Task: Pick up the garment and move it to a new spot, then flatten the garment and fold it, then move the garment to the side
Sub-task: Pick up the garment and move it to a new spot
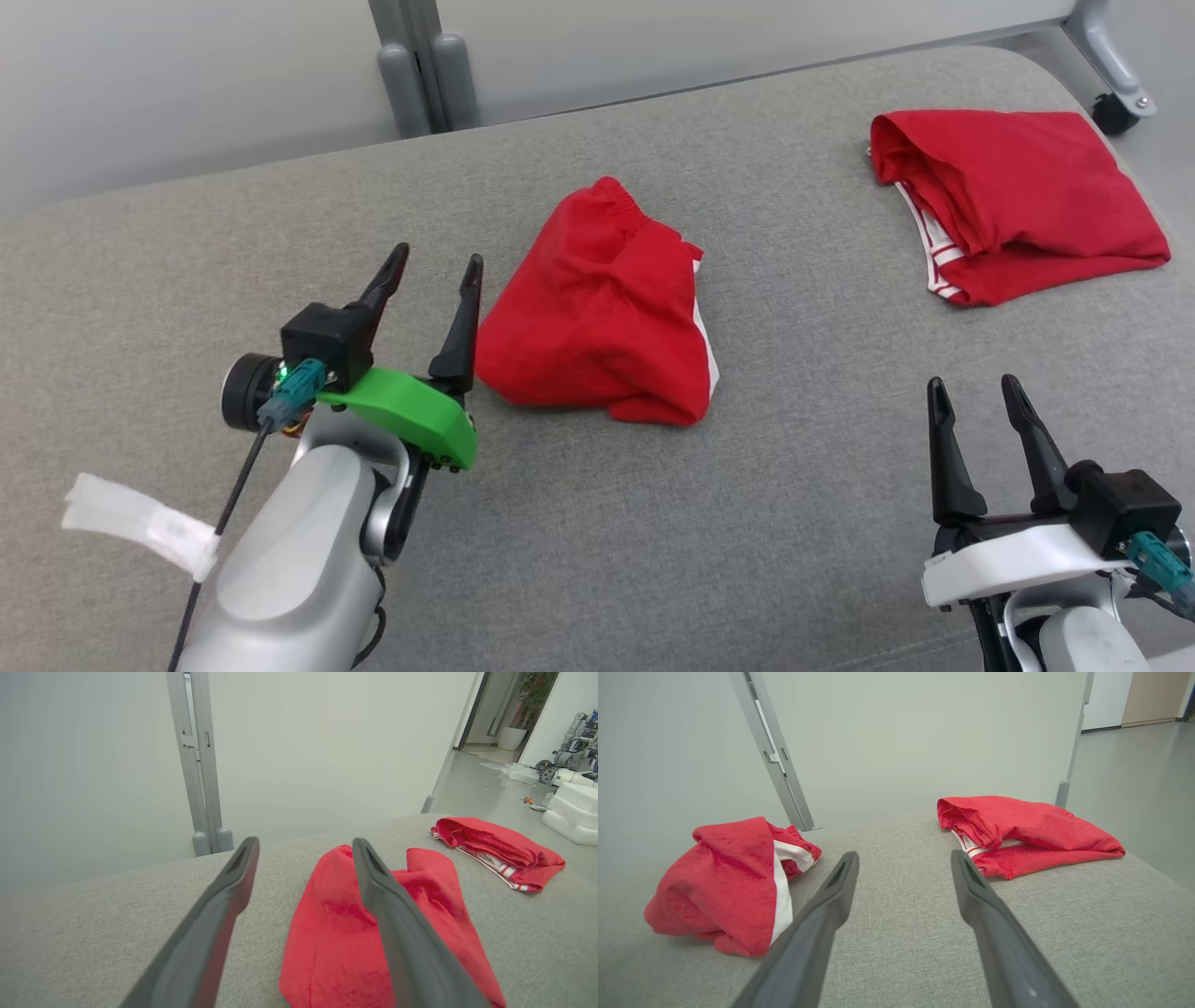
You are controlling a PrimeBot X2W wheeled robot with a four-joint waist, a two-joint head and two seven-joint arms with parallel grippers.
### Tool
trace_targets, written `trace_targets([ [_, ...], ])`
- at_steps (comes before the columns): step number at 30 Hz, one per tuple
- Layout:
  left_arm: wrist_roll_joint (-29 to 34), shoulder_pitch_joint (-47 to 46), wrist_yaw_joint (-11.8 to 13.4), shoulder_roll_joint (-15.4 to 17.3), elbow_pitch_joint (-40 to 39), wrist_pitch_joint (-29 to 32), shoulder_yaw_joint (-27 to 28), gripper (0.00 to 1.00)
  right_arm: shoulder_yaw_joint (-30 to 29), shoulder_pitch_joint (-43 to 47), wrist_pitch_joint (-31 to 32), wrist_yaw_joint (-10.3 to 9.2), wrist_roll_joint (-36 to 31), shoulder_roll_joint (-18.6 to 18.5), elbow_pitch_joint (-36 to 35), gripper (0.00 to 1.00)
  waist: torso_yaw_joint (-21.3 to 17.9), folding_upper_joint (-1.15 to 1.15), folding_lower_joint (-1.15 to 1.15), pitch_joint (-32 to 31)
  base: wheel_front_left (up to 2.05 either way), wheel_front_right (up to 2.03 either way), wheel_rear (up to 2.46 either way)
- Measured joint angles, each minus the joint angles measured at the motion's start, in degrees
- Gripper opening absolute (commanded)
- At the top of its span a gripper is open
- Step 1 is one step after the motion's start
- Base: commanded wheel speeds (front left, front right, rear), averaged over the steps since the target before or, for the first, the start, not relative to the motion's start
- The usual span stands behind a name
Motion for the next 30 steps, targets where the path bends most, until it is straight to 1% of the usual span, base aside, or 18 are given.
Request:
trace_targets([
  [5,1.59,4.60,1.03,3.15,-6.66,-0.14,4.16,1.00,0.29,0.88,0.00,0.00,-0.03,-0.53,-0.11,1.00,2.54,0.00,0.00,-1.65,0.00,0.00,0.00],
  [8,2.07,9.25,1.79,4.66,-10.36,-0.15,7.50,1.00,0.25,1.25,0.00,0.00,-0.03,-0.69,-0.22,1.00,4.17,0.00,0.00,-2.66,0.00,0.00,0.00],
  [15,3.53,18.05,2.46,6.41,-15.38,-0.15,12.81,1.00,0.40,2.29,0.00,0.00,-0.03,-1.03,-0.25,1.00,7.60,0.00,0.00,-4.45,0.00,0.00,0.00],
  [21,3.91,25.16,2.18,6.30,-18.23,-0.15,16.90,1.00,0.59,2.99,0.00,0.00,-0.02,-1.07,-0.27,1.00,9.75,0.00,0.00,-5.51,0.00,0.00,0.00],
  [25,4.63,29.02,1.19,5.31,-19.97,-0.15,18.95,1.00,0.71,3.21,0.00,0.00,0.01,-1.22,-0.29,1.00,10.71,0.00,0.00,-5.88,0.00,0.00,0.00],
  [27,5.63,30.30,1.09,4.90,-20.25,-0.15,19.93,1.00,0.90,3.40,0.00,0.00,0.04,-1.43,-0.34,1.00,11.08,0.00,0.00,-5.95,0.00,0.00,0.00],
  [30,6.10,31.23,0.65,3.54,-20.64,-0.15,21.68,1.00,1.42,3.76,0.00,0.00,0.10,-1.75,-0.33,1.00,11.60,0.00,0.00,-6.01,0.00,0.00,0.00],
])
